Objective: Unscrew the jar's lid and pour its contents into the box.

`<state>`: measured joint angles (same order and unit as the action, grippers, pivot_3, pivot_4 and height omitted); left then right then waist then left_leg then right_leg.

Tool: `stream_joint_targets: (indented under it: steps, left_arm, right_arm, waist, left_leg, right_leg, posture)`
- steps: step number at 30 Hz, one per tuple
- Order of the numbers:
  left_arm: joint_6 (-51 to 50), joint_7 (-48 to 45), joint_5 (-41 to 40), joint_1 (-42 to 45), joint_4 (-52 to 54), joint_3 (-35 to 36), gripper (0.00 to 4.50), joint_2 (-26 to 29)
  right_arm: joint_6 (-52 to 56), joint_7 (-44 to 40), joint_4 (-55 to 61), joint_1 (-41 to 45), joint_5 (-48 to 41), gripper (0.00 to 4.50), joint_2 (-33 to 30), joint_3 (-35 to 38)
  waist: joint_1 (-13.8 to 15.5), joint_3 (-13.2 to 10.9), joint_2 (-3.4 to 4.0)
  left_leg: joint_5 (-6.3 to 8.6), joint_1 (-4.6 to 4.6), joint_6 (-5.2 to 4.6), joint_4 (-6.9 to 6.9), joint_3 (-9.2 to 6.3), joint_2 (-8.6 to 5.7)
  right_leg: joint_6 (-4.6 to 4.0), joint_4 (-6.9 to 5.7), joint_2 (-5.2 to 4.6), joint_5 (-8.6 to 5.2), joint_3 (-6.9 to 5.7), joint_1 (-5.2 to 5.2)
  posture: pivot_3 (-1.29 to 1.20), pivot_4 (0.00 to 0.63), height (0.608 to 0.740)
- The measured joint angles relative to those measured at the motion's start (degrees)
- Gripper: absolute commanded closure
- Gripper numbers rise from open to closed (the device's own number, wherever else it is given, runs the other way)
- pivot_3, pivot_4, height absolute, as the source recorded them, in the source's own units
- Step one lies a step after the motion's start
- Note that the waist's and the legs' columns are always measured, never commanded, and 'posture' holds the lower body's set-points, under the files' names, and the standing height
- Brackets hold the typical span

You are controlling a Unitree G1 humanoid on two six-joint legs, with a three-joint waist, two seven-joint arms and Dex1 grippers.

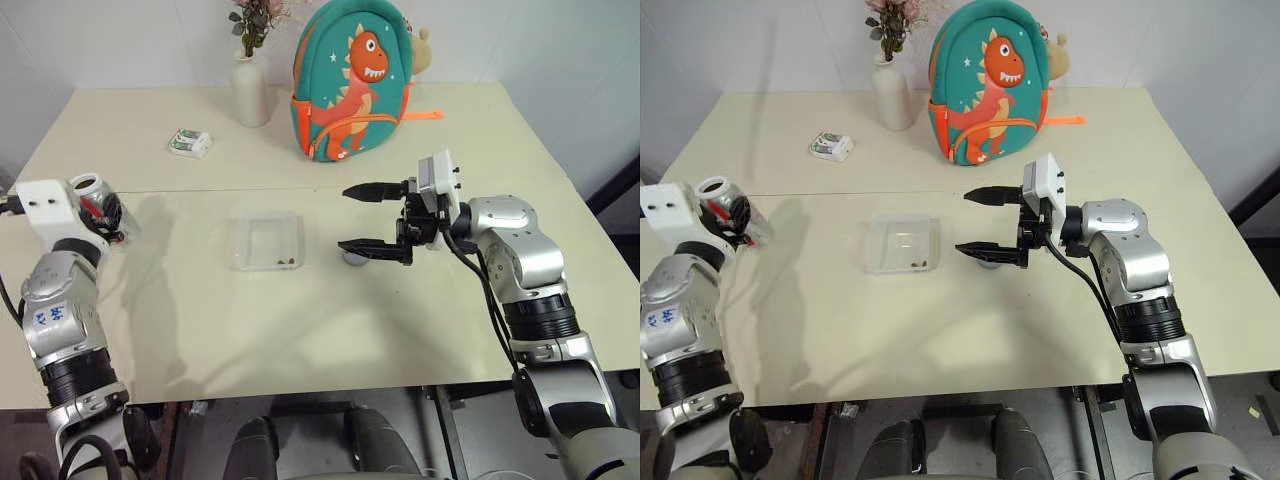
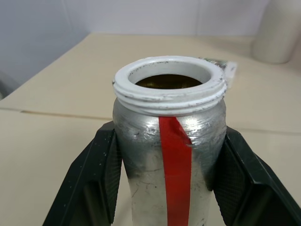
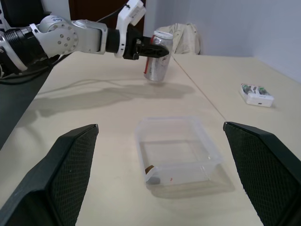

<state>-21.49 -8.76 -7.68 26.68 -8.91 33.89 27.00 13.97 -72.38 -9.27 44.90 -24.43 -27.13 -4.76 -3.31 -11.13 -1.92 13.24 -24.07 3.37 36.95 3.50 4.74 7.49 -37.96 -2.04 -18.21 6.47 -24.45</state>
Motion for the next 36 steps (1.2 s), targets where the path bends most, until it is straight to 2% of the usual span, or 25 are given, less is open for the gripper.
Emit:
stream_joint_targets:
  steps: [7,14,21,22,30,36]
  left_arm:
    - [12.09,1.06,-1.08,-2.68,-7.98,0.43,2.22,-0.36]
    - [16.43,-0.32,-4.55,-4.73,-9.28,0.46,2.22,-0.60]
    - [15.37,-0.05,-6.72,-6.90,-9.12,0.33,0.03,-0.60]
    - [15.03,-0.04,-6.82,-7.04,-9.03,0.24,0.01,-0.59]
    - [7.81,-1.18,-6.96,-15.42,4.61,-2.00,0.01,1.20]
    - [-1.06,-8.30,-10.58,-30.94,20.85,-0.11,0.01,6.19]
  right_arm:
    - [-0.44,-0.04,-0.01,-0.02,0.58,0.02,1.05,-1.10]
    - [-0.41,0.24,-0.01,-0.02,0.58,0.02,1.18,-1.20]
    - [-0.40,0.49,-0.01,-0.02,0.58,0.00,1.41,-1.21]
    - [-0.40,0.50,-0.01,-0.02,0.58,0.00,1.43,-1.22]
    - [-0.23,0.62,0.32,-0.61,0.56,0.00,1.53,-1.30]
    - [0.08,0.29,2.02,-2.65,0.52,0.00,-0.16,-1.25]
  waist:
    - [0.02,0.02,-0.03]
    - [-0.07,0.02,-0.04]
    - [-0.07,0.03,-0.05]
    - [-0.04,0.03,-0.05]
    - [-0.28,0.03,-0.05]
    - [-1.17,0.05,-0.12]
  left_leg:
    - [0.00,-0.01,0.00,-0.02,0.01,0.01]
    - [0.00,0.01,0.01,-0.06,0.03,0.01]
    - [0.00,0.00,0.01,-0.04,0.03,0.01]
    - [0.00,0.00,0.01,-0.05,0.03,0.01]
    - [0.03,0.00,0.05,-0.26,0.05,0.03]
    - [0.01,0.05,0.09,-0.72,0.06,0.04]
  right_leg:
    - [-0.01,0.06,0.00,0.06,0.00,0.00]
    - [-0.01,0.07,0.00,0.06,0.00,-0.01]
    - [-0.01,0.10,0.00,0.11,0.00,0.00]
    - [-0.01,0.10,0.00,0.11,0.00,-0.01]
    - [-0.05,0.22,0.00,0.10,0.01,-0.06]
    - [-0.16,0.45,-0.02,0.04,0.00,-0.10]
  posture:
    - [0.00,0.150,0.740]
    - [0.00,0.150,0.740]
    - [0.00,0.150,0.740]
    - [0.00,0.150,0.740]
    - [0.00,0.150,0.740]
    - [0.00,0.150,0.740]
